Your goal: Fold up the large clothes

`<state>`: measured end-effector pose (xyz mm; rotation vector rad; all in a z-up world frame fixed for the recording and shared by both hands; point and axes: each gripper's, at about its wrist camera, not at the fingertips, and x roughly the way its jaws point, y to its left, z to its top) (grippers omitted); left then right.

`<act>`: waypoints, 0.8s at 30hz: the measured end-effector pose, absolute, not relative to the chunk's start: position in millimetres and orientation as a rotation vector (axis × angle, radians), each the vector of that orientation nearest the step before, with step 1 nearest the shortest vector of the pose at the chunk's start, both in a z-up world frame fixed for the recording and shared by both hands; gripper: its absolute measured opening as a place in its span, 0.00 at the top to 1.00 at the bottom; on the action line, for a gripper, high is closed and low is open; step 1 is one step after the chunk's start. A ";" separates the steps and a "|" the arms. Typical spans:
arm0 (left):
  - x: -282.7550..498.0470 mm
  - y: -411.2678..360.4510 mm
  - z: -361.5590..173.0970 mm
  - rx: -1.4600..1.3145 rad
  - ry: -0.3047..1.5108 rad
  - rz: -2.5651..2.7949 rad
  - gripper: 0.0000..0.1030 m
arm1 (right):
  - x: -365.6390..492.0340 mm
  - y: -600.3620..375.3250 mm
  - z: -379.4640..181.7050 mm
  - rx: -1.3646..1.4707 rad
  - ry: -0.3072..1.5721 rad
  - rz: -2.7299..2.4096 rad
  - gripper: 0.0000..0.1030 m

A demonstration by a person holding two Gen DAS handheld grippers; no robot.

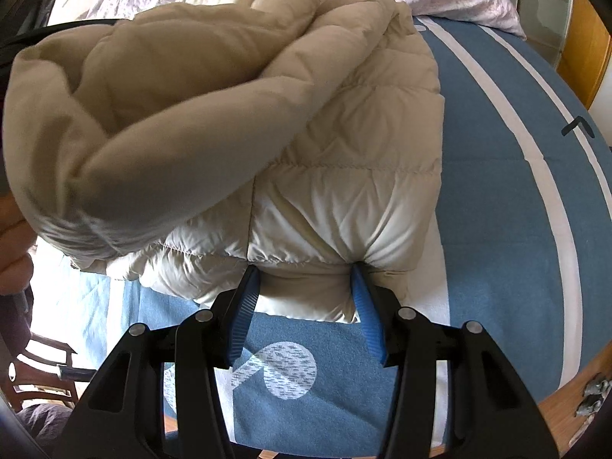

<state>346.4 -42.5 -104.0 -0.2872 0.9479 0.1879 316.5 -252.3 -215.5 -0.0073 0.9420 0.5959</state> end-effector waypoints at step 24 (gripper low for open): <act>366.8 -63.5 -133.4 -0.189 0.971 0.136 0.45 | 301.5 -261.8 -223.0 0.018 0.898 0.601 0.49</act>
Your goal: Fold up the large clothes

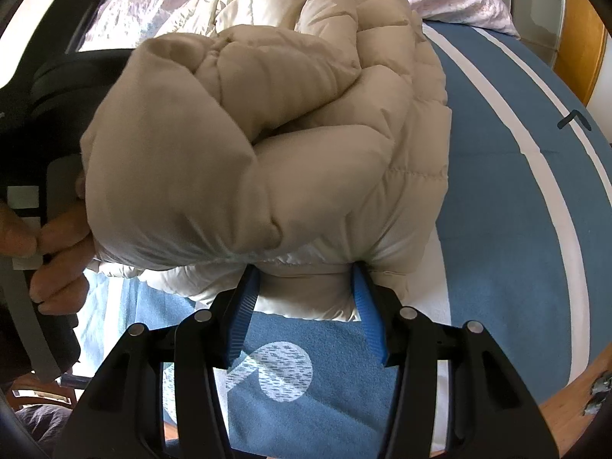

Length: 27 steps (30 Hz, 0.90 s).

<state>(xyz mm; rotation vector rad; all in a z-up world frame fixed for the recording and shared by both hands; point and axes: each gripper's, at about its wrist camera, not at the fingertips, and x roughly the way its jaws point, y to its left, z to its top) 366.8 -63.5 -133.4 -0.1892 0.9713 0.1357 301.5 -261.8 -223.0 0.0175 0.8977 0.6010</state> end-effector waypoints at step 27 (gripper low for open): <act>350.2 -66.8 -117.7 -0.160 0.917 0.133 0.41 | 317.1 -308.4 -199.4 0.046 0.868 0.433 0.49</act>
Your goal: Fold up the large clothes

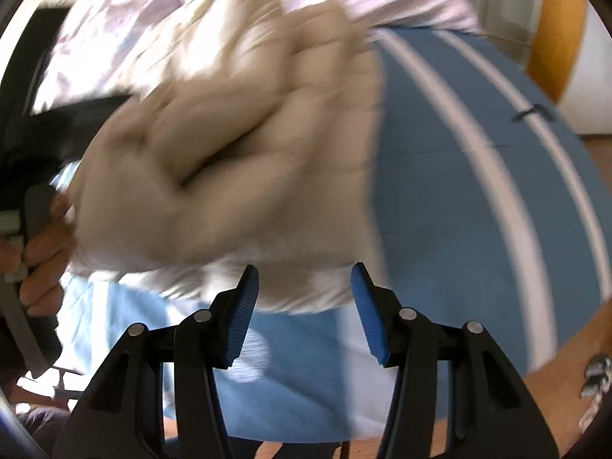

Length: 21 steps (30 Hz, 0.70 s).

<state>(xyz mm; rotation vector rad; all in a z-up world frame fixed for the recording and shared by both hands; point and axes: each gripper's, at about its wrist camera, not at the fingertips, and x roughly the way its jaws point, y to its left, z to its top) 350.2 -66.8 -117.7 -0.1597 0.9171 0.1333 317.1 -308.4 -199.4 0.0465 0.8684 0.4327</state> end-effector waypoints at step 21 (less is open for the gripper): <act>340.4 -70.1 -115.1 -0.203 0.879 0.126 0.39 | 353.8 -252.2 -84.8 -0.006 0.637 0.622 0.79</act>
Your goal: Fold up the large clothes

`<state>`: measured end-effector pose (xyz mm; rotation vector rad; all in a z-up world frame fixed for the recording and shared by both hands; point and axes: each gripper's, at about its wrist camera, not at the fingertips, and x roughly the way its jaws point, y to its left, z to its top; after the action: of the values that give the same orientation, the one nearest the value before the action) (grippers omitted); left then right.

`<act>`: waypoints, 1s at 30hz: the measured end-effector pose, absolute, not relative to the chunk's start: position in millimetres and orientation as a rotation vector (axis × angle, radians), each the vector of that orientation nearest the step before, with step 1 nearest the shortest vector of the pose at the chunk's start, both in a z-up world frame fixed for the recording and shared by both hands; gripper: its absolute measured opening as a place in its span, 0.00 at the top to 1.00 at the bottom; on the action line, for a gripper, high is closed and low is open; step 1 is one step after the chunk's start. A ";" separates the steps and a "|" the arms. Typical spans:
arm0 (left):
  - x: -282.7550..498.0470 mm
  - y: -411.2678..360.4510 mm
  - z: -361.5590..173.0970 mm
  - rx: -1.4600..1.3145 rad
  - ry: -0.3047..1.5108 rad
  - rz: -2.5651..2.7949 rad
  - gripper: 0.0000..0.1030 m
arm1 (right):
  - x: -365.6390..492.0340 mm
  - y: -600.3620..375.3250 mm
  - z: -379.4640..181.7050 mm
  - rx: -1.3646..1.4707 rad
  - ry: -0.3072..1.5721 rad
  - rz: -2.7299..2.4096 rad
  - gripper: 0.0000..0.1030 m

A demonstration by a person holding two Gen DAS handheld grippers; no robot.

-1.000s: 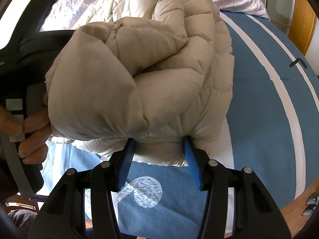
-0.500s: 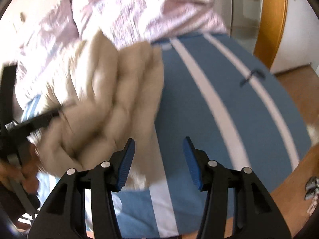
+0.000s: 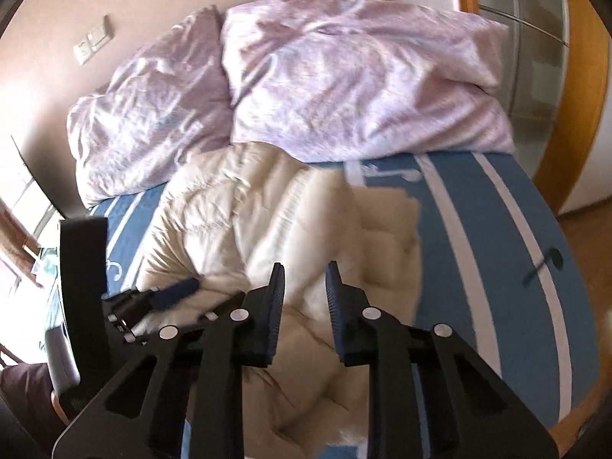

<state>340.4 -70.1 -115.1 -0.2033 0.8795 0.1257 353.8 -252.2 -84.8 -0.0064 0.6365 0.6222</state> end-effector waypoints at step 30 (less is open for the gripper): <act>342.3 -63.1 -104.2 -0.248 0.842 0.105 0.39 | 410.0 -234.0 -157.6 -0.076 0.852 0.503 0.92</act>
<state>342.3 -63.1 -104.2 -0.2476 0.8417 0.1048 410.0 -234.0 -157.6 -0.0759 0.8521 0.5033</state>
